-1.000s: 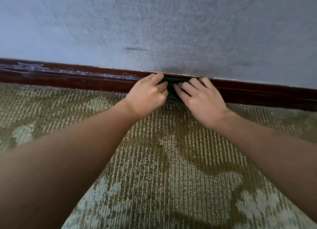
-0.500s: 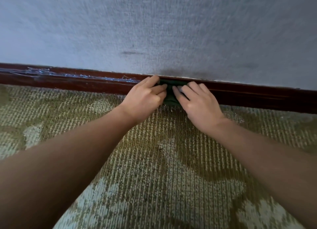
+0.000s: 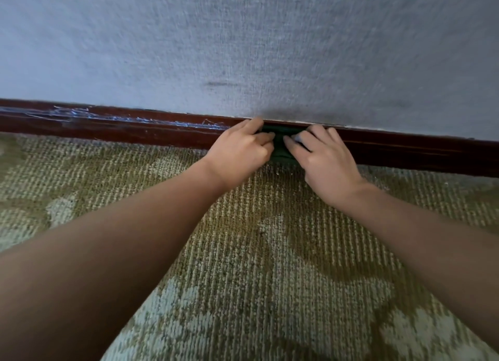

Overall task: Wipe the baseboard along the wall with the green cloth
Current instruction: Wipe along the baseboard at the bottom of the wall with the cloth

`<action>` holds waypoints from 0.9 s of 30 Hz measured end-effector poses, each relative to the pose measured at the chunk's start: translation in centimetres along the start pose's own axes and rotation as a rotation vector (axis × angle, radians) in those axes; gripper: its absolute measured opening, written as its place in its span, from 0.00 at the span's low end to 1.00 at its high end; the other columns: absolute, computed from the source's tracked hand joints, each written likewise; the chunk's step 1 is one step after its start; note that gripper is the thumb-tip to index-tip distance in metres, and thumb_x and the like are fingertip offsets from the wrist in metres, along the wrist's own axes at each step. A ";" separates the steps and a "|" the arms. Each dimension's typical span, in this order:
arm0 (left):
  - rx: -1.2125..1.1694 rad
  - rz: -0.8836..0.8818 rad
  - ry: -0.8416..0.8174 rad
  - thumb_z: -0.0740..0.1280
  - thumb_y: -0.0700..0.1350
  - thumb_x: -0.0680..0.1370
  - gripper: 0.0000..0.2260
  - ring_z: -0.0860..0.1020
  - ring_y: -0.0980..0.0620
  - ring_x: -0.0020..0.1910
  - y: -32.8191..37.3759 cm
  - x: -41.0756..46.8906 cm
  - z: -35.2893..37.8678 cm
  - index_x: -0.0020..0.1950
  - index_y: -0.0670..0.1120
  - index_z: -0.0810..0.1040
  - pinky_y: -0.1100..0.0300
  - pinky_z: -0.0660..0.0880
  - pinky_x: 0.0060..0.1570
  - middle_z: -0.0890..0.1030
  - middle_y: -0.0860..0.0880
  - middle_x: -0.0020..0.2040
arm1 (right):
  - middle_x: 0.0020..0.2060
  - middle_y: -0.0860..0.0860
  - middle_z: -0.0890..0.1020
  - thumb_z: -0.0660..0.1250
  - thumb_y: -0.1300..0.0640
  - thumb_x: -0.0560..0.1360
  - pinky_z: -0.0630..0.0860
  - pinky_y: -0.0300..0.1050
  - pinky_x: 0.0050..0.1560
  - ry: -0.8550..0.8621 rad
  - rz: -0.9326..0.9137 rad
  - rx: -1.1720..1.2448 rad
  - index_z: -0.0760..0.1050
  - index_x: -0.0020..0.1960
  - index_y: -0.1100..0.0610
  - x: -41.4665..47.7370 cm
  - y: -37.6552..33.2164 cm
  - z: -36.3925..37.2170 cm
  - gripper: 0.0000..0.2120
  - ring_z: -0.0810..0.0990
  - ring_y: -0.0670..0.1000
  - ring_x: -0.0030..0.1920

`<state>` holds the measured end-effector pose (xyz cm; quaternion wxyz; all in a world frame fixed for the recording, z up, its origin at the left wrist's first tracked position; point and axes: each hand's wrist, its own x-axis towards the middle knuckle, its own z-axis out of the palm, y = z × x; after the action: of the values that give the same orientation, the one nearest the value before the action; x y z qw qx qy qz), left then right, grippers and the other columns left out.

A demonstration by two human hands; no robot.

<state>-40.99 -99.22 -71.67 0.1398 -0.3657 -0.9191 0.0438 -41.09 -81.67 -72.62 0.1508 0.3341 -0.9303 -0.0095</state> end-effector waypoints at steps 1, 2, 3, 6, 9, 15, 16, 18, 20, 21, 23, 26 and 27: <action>0.014 -0.031 -0.027 0.73 0.35 0.67 0.08 0.79 0.46 0.44 -0.1 0.1 -0.2 0.45 0.40 0.84 0.60 0.77 0.44 0.85 0.46 0.45 | 0.41 0.62 0.80 0.65 0.73 0.63 0.70 0.50 0.44 -0.016 0.019 0.010 0.77 0.54 0.71 0.1 -0.2 0.0 0.19 0.79 0.61 0.43; 0.013 -0.058 -0.071 0.70 0.34 0.70 0.10 0.77 0.46 0.48 -0.2 0.2 -0.4 0.51 0.40 0.82 0.59 0.76 0.49 0.83 0.46 0.51 | 0.41 0.63 0.80 0.68 0.75 0.61 0.73 0.50 0.44 -0.037 0.044 0.021 0.76 0.54 0.72 0.2 -0.3 -0.1 0.21 0.78 0.62 0.44; -0.003 -0.096 -0.135 0.64 0.34 0.74 0.13 0.73 0.46 0.54 -0.3 0.3 -0.1 0.57 0.40 0.79 0.58 0.73 0.55 0.81 0.47 0.57 | 0.42 0.63 0.79 0.70 0.75 0.60 0.74 0.51 0.43 -0.052 0.063 0.027 0.76 0.54 0.72 0.2 -0.4 -0.2 0.22 0.78 0.62 0.44; -0.023 -0.134 -0.263 0.56 0.37 0.79 0.14 0.67 0.47 0.59 -0.2 0.5 0.0 0.62 0.42 0.75 0.57 0.66 0.60 0.76 0.48 0.62 | 0.50 0.62 0.77 0.67 0.71 0.67 0.70 0.52 0.48 -0.145 0.056 -0.014 0.71 0.61 0.70 0.2 -1.1 -0.4 0.23 0.74 0.62 0.51; 0.087 -0.036 -0.230 0.65 0.38 0.75 0.07 0.73 0.47 0.53 0.5 -0.4 -0.5 0.50 0.42 0.81 0.57 0.72 0.54 0.82 0.49 0.50 | 0.49 0.55 0.77 0.66 0.62 0.71 0.69 0.46 0.48 -0.152 -0.058 -0.150 0.74 0.61 0.63 -0.1 -1.6 -0.4 0.18 0.74 0.56 0.52; 0.161 0.061 -0.125 0.74 0.41 0.64 0.02 0.80 0.49 0.42 0.3 -0.9 -1.3 0.34 0.45 0.83 0.62 0.77 0.43 0.83 0.51 0.35 | 0.39 0.50 0.80 0.74 0.58 0.65 0.72 0.41 0.40 0.019 -0.123 -0.275 0.82 0.49 0.59 0.8 -1.5 -0.1 0.13 0.79 0.51 0.43; 0.156 0.066 -0.105 0.74 0.40 0.65 0.01 0.80 0.49 0.42 0.2 -0.9 -1.0 0.34 0.44 0.83 0.62 0.77 0.43 0.83 0.50 0.35 | 0.39 0.50 0.79 0.74 0.57 0.65 0.72 0.41 0.40 0.032 -0.133 -0.287 0.82 0.50 0.59 0.8 -1.4 0.1 0.13 0.79 0.50 0.42; 0.113 0.066 -0.077 0.70 0.37 0.66 0.03 0.80 0.48 0.41 0.1 -0.7 -0.4 0.35 0.43 0.83 0.61 0.78 0.42 0.83 0.49 0.35 | 0.38 0.48 0.79 0.73 0.57 0.66 0.72 0.41 0.40 0.037 -0.141 -0.319 0.82 0.50 0.58 0.8 -1.2 0.5 0.13 0.79 0.50 0.42; 0.070 0.070 -0.075 0.69 0.36 0.66 0.04 0.80 0.48 0.42 -0.1 -1.0 0.2 0.36 0.43 0.83 0.61 0.78 0.42 0.83 0.49 0.36 | 0.38 0.48 0.79 0.72 0.57 0.67 0.71 0.40 0.40 0.043 -0.153 -0.334 0.82 0.50 0.57 0.6 -1.1 0.9 0.12 0.78 0.49 0.41; 0.063 0.082 -0.087 0.71 0.36 0.66 0.03 0.80 0.48 0.42 -0.1 -1.1 0.4 0.36 0.43 0.84 0.61 0.78 0.43 0.83 0.50 0.36 | 0.38 0.48 0.79 0.71 0.58 0.68 0.71 0.41 0.40 0.051 -0.161 -0.339 0.82 0.50 0.57 0.5 -1.0 1.2 0.11 0.78 0.49 0.41; 0.060 0.080 -0.099 0.75 0.38 0.65 0.04 0.80 0.49 0.43 -0.4 -1.2 0.7 0.38 0.43 0.84 0.61 0.77 0.45 0.84 0.50 0.38 | 0.38 0.48 0.79 0.70 0.59 0.69 0.71 0.41 0.41 0.066 -0.179 -0.354 0.81 0.51 0.58 0.4 -0.8 1.8 0.11 0.78 0.49 0.41; 0.028 0.062 -0.118 0.75 0.38 0.64 0.04 0.81 0.48 0.42 -0.4 -1.4 1.2 0.38 0.42 0.84 0.61 0.78 0.43 0.84 0.50 0.38 | 0.37 0.48 0.79 0.71 0.59 0.67 0.70 0.41 0.40 0.061 -0.197 -0.352 0.82 0.50 0.58 0.4 -0.7 2.6 0.12 0.78 0.49 0.39; 0.028 0.065 -0.134 0.75 0.38 0.64 0.04 0.81 0.48 0.42 -0.4 -1.4 1.5 0.38 0.42 0.84 0.61 0.78 0.43 0.84 0.50 0.38 | 0.36 0.48 0.79 0.71 0.59 0.67 0.70 0.41 0.40 0.047 -0.197 -0.353 0.82 0.50 0.57 0.3 -0.7 2.9 0.12 0.78 0.49 0.39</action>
<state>-40.71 -100.47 -73.35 0.0815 -0.3897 -0.9133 0.0858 -41.73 -82.67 -75.41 0.2271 0.3921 -0.8733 -0.1791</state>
